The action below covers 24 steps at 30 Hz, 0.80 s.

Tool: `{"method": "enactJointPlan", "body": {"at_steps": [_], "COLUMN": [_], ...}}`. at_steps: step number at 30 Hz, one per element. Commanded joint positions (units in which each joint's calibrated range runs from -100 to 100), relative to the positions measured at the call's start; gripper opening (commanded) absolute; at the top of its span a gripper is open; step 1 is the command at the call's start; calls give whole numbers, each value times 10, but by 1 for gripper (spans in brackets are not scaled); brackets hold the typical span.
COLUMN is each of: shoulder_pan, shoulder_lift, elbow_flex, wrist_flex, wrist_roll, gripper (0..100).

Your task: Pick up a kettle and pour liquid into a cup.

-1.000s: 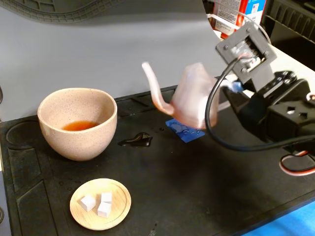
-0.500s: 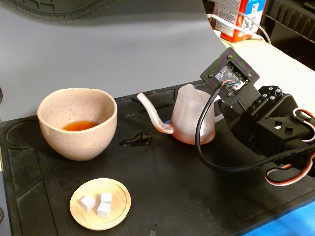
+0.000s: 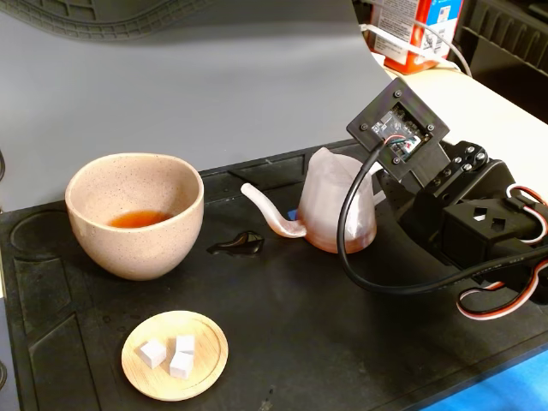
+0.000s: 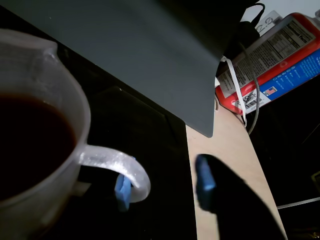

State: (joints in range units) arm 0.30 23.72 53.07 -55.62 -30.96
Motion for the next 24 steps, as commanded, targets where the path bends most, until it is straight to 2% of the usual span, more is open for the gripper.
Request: {"method": "enactJointPlan", "body": {"at_steps": [1, 15, 24], "shoulder_pan": [-2, -16, -16], "shoulder_lift": [-7, -12, -24], "elbow_flex": [-17, 22, 87], "wrist_flex": [-3, -4, -52], "wrist_roll": [2, -2, -3], "gripper": [20, 20, 20]}}
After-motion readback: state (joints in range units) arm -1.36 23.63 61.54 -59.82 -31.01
